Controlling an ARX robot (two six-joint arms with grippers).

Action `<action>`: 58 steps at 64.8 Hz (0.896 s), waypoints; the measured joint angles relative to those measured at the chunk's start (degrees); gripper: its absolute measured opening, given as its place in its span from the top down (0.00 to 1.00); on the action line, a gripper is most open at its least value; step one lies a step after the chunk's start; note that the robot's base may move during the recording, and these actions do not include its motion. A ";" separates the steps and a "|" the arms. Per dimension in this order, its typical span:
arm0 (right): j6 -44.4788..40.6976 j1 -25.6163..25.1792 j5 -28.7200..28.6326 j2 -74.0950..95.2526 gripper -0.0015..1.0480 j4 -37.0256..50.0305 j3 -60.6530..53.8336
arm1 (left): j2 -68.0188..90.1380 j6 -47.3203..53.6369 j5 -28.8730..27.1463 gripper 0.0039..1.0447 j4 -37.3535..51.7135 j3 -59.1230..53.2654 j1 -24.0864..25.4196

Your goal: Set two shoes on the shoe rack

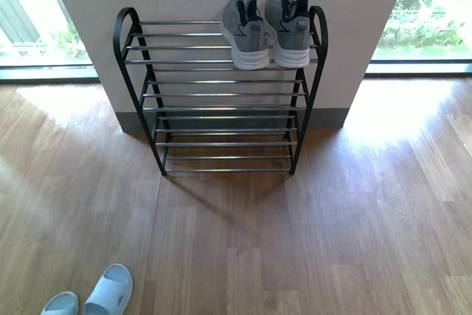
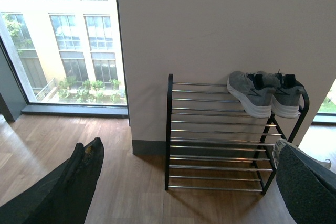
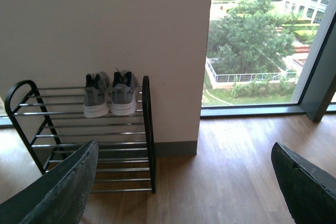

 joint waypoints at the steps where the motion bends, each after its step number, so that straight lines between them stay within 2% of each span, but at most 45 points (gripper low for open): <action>1: 0.00 0.00 0.00 0.00 0.09 0.00 0.00 | 0.00 0.00 0.00 0.09 0.00 0.00 0.00; 58: -0.02 0.00 0.04 -0.02 0.09 -0.02 0.00 | 0.00 0.02 0.02 0.09 0.00 0.00 0.00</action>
